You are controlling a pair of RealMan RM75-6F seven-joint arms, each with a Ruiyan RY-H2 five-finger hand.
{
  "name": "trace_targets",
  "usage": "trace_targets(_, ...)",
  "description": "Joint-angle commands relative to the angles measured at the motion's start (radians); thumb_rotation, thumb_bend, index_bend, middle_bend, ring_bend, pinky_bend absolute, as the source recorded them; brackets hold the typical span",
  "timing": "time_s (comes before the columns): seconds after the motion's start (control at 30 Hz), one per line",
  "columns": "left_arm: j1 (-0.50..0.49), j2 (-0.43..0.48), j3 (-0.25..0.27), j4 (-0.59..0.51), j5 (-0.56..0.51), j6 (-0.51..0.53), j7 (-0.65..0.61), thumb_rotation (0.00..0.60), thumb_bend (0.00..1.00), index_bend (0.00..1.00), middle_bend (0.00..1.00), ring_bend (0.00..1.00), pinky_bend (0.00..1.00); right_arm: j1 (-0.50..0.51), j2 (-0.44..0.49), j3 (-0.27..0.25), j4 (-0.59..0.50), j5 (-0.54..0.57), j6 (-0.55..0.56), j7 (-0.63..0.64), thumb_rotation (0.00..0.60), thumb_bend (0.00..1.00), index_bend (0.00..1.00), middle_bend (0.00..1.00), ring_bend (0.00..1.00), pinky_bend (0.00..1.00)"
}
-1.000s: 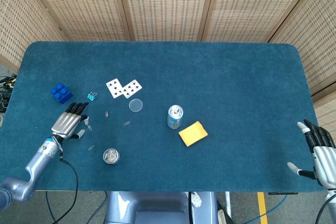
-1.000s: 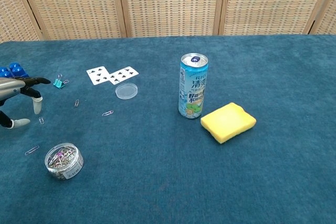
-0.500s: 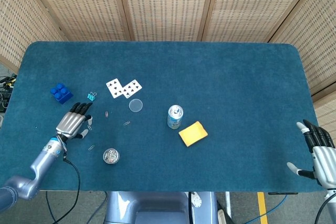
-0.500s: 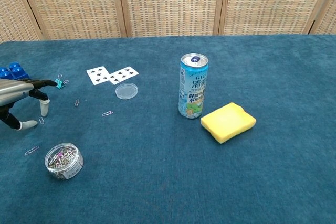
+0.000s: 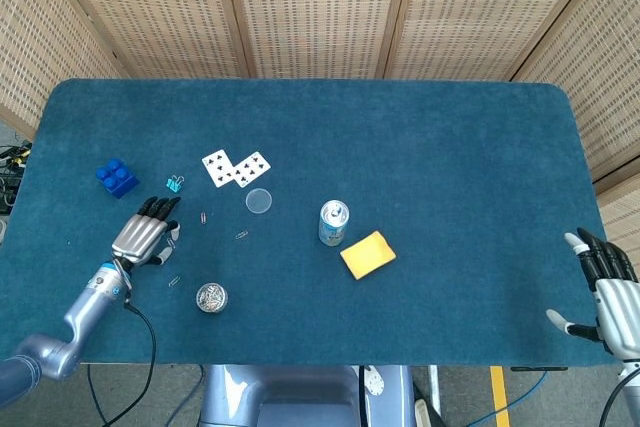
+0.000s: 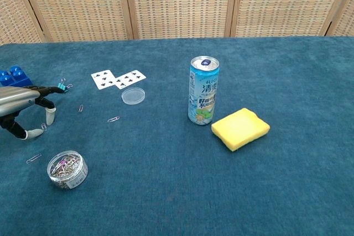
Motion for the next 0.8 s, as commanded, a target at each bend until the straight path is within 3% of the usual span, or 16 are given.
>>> trace_targets(0.03, -0.001, -0.002, -0.001, 0.002, -0.001, -0.001, 0.002, 0.600, 0.39, 0.49, 0.00, 0.00, 0.00, 0.000, 0.000, 0.000, 0.000, 0.000, -0.001, 0.000, 0.600, 0.00, 0.05, 0.00, 0.00, 0.00)
trace_targets(0.8, 0.004, -0.009, 0.002, 0.021, -0.012, -0.019, -0.009, 0.600, 0.42, 0.61, 0.00, 0.00, 0.00, 0.000, 0.002, -0.001, 0.003, 0.000, -0.002, 0.008, 0.600, 0.00, 0.05, 0.00, 0.00, 0.00)
